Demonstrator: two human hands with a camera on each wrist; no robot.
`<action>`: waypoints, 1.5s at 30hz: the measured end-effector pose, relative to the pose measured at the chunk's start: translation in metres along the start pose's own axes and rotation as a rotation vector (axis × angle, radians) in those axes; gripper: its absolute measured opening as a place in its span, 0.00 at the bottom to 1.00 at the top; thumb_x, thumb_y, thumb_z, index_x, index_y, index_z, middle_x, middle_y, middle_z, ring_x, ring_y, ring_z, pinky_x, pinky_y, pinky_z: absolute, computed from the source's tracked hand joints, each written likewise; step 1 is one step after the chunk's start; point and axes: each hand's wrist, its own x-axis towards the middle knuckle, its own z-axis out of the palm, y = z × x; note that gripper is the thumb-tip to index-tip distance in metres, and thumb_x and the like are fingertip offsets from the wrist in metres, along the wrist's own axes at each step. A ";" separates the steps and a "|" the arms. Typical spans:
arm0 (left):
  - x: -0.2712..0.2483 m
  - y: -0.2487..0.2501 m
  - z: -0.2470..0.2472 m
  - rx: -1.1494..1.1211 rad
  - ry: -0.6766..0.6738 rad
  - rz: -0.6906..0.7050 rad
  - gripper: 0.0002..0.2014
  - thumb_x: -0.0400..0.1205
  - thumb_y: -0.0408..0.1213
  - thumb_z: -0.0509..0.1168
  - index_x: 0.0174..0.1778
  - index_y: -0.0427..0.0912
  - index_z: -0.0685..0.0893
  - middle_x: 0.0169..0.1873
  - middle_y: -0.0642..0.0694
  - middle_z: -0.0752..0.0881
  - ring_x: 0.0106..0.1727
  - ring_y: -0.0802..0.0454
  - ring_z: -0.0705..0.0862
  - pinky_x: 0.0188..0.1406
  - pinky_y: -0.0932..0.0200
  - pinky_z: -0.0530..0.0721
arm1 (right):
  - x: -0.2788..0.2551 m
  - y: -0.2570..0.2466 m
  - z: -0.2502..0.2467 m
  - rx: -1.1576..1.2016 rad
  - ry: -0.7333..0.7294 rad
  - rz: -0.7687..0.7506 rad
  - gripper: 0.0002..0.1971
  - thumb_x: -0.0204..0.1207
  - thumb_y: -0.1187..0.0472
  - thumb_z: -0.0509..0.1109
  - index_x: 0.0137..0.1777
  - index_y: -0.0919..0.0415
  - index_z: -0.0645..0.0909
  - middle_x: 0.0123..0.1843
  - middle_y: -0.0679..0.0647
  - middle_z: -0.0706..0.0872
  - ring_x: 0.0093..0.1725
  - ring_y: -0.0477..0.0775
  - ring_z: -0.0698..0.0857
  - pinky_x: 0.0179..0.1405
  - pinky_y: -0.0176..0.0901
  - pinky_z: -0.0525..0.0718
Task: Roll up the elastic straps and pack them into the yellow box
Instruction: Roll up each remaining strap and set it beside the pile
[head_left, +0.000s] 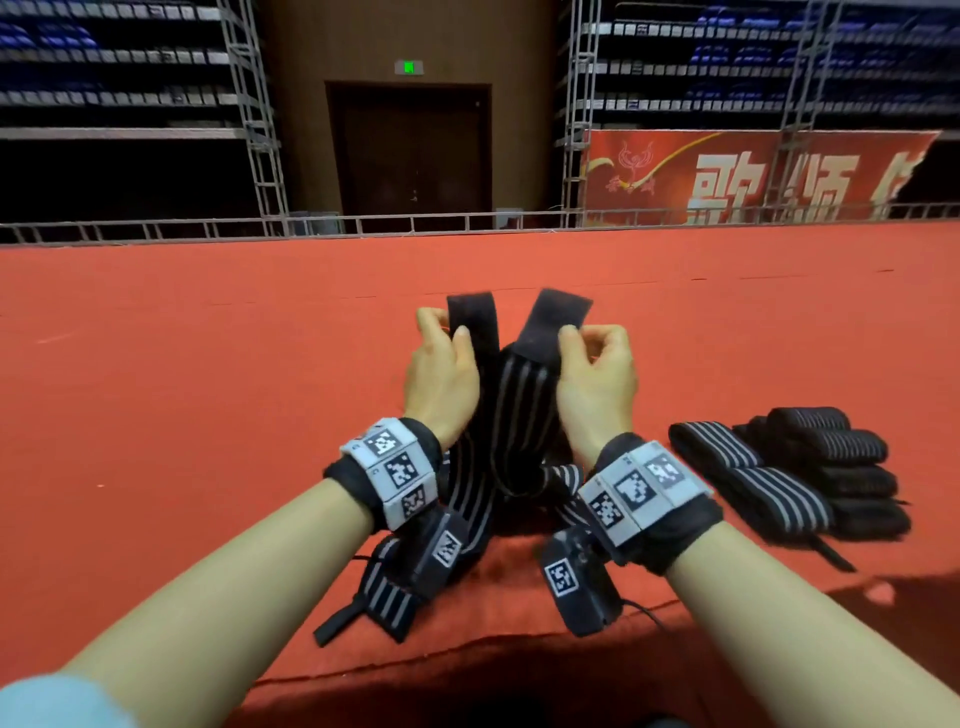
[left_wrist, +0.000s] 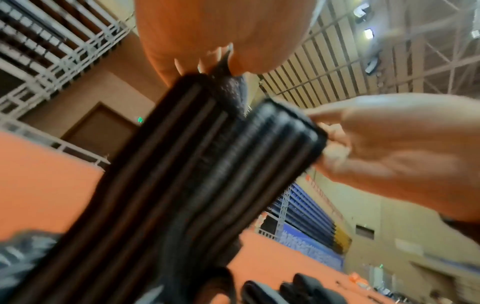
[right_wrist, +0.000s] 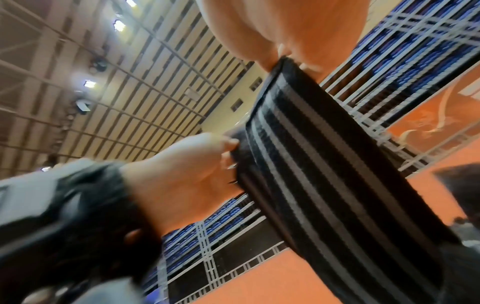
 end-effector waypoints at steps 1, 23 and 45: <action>-0.003 0.004 0.007 -0.050 0.024 -0.034 0.02 0.88 0.36 0.52 0.54 0.43 0.65 0.37 0.51 0.78 0.43 0.41 0.79 0.42 0.49 0.73 | -0.007 -0.005 0.007 0.030 -0.079 0.001 0.05 0.80 0.58 0.68 0.45 0.57 0.77 0.37 0.44 0.80 0.40 0.46 0.78 0.41 0.35 0.75; 0.021 -0.014 -0.019 -0.128 0.091 -0.117 0.07 0.85 0.39 0.57 0.55 0.44 0.68 0.44 0.40 0.85 0.48 0.39 0.85 0.50 0.43 0.83 | 0.014 -0.049 0.003 0.097 -0.751 -0.051 0.08 0.75 0.70 0.74 0.50 0.67 0.78 0.46 0.60 0.84 0.44 0.48 0.82 0.49 0.37 0.79; 0.063 0.032 -0.092 -0.172 0.149 -0.041 0.06 0.84 0.39 0.63 0.49 0.43 0.83 0.45 0.46 0.87 0.48 0.51 0.85 0.52 0.52 0.83 | 0.024 -0.138 0.004 0.278 -0.592 -0.071 0.05 0.80 0.64 0.70 0.52 0.64 0.86 0.50 0.59 0.90 0.48 0.52 0.89 0.52 0.46 0.87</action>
